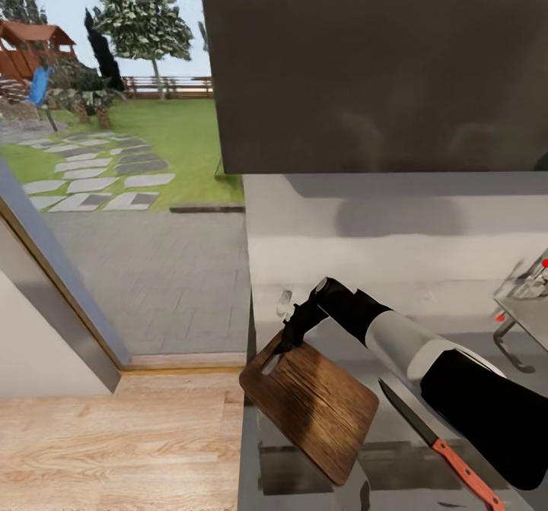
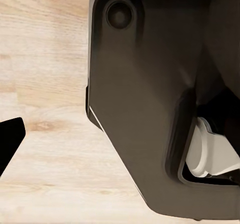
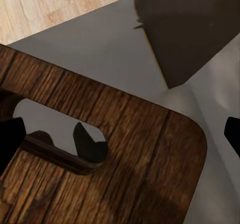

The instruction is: In the kitchen, take the Vidalia onion out of the sink, dice it on the chopping board with the paring knife, put the diced onion into the bowl on the countertop, then place both the paring knife and the chopping board into the sink.

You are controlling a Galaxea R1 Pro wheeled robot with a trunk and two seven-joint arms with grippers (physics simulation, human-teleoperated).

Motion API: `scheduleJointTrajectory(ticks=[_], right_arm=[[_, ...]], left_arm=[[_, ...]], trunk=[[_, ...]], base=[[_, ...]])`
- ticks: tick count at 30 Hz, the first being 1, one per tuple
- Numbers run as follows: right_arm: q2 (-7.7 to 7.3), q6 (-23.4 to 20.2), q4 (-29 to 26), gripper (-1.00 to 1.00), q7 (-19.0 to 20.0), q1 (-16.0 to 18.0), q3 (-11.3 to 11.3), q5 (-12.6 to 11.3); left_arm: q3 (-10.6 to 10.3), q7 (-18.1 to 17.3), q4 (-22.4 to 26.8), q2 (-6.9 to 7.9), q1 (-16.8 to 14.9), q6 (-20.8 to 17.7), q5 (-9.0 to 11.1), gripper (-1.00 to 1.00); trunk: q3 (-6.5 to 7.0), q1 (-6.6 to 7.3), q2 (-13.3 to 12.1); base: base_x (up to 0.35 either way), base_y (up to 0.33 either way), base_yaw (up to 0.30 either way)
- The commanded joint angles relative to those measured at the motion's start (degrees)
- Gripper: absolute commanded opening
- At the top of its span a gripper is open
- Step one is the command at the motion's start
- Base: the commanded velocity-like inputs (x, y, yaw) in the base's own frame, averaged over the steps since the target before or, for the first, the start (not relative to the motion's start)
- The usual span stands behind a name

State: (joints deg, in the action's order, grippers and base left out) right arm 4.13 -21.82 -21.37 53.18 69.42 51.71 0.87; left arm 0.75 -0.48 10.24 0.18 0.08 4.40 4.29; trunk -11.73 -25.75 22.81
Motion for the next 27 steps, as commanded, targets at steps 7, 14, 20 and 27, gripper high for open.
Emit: scheduleJointTrajectory(ticks=[7, 14, 20, 27], right_arm=[[0.0, -0.41, -0.07, 1.0, 0.17, 0.05, 0.04, 0.08], [-0.05, -0.41, -0.07, 1.0, 0.17, 0.04, 0.04, 0.1], [-0.16, -0.41, -0.07, 1.0, 0.17, 0.05, 0.05, 0.1], [-0.16, -0.41, 0.0, 1.0, 0.17, 0.04, 0.06, 0.1]], left_arm=[[0.04, -0.05, 0.06, 0.0, 0.01, 0.08, 0.45, 1.0], [0.03, -0.05, 0.05, 0.0, 0.01, 0.08, 0.45, 1.0], [0.04, -0.04, 0.08, 0.0, 0.01, 0.08, 0.45, 1.0], [0.02, -0.05, 0.09, 0.0, 0.01, 0.08, 0.45, 1.0]], trunk=[[-0.76, -0.03, 0.11], [-1.41, -0.03, 0.11], [-1.97, -0.03, 0.11], [-2.62, -0.03, 0.11]], base=[[0.004, 0.0, 0.0], [0.0, 0.0, 0.0], [0.022, 0.0, 0.0], [0.029, 0.0, 0.0]])
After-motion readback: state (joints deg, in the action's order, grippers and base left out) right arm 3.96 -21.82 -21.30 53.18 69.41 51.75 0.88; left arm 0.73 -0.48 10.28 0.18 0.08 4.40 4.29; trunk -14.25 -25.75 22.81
